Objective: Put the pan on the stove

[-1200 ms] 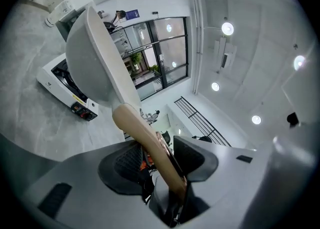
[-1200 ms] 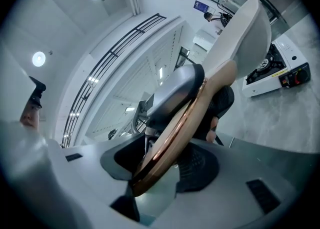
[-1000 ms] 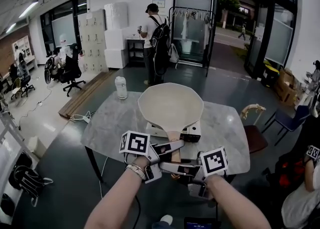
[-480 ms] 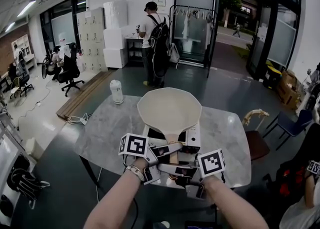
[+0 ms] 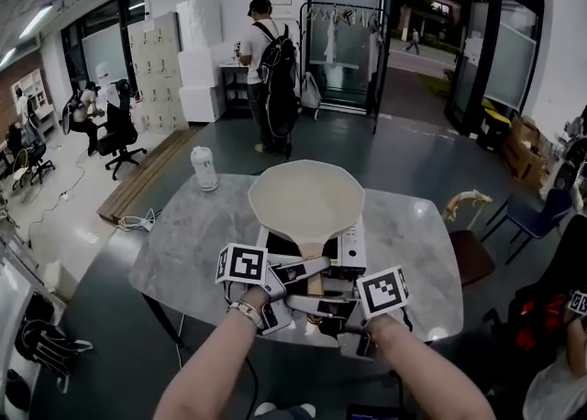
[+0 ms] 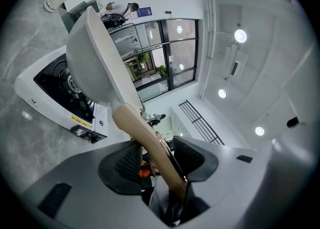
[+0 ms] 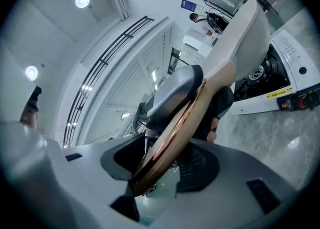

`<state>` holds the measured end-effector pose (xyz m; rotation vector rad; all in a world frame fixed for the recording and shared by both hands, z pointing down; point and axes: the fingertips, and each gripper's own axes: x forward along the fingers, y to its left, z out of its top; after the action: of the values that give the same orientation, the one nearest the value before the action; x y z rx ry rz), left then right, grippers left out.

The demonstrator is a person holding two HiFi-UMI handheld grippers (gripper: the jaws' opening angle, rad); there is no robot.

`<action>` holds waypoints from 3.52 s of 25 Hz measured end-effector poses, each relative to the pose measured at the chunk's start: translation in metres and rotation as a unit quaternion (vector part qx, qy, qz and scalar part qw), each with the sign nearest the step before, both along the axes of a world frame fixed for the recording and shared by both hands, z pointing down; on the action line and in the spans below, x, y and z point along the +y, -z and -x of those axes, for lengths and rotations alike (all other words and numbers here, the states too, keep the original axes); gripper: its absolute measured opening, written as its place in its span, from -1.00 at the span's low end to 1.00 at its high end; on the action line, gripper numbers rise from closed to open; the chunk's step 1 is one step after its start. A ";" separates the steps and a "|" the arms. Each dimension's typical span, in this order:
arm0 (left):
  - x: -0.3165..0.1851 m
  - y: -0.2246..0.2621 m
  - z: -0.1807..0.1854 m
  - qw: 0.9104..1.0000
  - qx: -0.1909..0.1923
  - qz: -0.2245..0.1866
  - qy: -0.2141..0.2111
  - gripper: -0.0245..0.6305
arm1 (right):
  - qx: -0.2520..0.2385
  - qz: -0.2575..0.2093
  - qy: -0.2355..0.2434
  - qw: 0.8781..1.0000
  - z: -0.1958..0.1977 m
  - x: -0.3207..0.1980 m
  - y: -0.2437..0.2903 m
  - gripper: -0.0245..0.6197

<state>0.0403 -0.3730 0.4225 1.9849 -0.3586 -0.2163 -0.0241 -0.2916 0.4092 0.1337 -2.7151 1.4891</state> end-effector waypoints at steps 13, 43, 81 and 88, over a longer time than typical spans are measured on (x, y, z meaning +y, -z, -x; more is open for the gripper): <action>-0.018 -0.024 0.007 1.000 -0.010 0.022 -0.016 -0.30 | -0.016 0.016 -0.012 1.000 0.012 -0.019 -0.015 -0.30; -0.023 -0.055 0.016 0.999 -0.020 0.013 -0.048 -0.30 | -0.009 0.036 -0.021 0.999 0.027 -0.027 -0.051 -0.32; -0.028 -0.076 0.032 0.998 -0.008 0.064 0.013 0.14 | -0.008 0.033 -0.068 0.997 0.014 -0.037 -0.063 0.01; -0.029 -0.074 0.039 0.997 0.002 0.076 0.021 0.18 | 0.013 0.053 -0.092 0.994 -0.001 -0.043 -0.067 0.01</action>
<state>0.0018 -0.4023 0.4964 1.8291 -0.4020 -0.2139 -0.0233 -0.3347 0.4760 0.4047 -2.6591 1.6605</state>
